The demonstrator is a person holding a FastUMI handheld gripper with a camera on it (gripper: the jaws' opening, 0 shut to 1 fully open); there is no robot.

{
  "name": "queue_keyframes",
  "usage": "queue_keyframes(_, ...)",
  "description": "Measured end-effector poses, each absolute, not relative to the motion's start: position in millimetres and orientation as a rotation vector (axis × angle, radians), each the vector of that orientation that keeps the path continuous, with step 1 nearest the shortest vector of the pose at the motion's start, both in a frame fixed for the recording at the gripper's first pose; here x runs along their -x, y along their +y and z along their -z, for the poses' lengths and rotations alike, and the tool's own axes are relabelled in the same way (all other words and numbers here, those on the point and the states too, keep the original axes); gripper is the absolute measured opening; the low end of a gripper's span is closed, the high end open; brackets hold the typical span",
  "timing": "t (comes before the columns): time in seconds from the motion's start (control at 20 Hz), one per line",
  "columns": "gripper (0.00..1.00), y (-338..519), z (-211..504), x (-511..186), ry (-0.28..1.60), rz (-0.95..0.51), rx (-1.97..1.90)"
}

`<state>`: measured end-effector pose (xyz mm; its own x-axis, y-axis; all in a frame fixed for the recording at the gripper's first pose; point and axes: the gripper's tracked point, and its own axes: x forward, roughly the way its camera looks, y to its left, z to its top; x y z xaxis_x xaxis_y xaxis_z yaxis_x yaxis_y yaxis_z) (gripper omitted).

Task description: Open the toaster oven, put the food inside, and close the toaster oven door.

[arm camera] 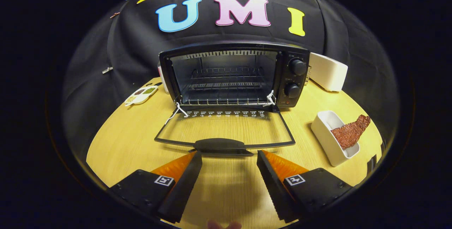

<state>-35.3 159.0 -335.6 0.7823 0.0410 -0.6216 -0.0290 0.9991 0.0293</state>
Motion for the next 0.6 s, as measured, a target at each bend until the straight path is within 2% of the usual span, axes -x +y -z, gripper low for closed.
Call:
queue_keyframes(0.3,0.98,76.5,287.2,47.4,0.685,0.015,-0.032)
queue_keyframes(0.6,0.99,-32.9,257.2,62.8,0.779,0.077,-0.056)
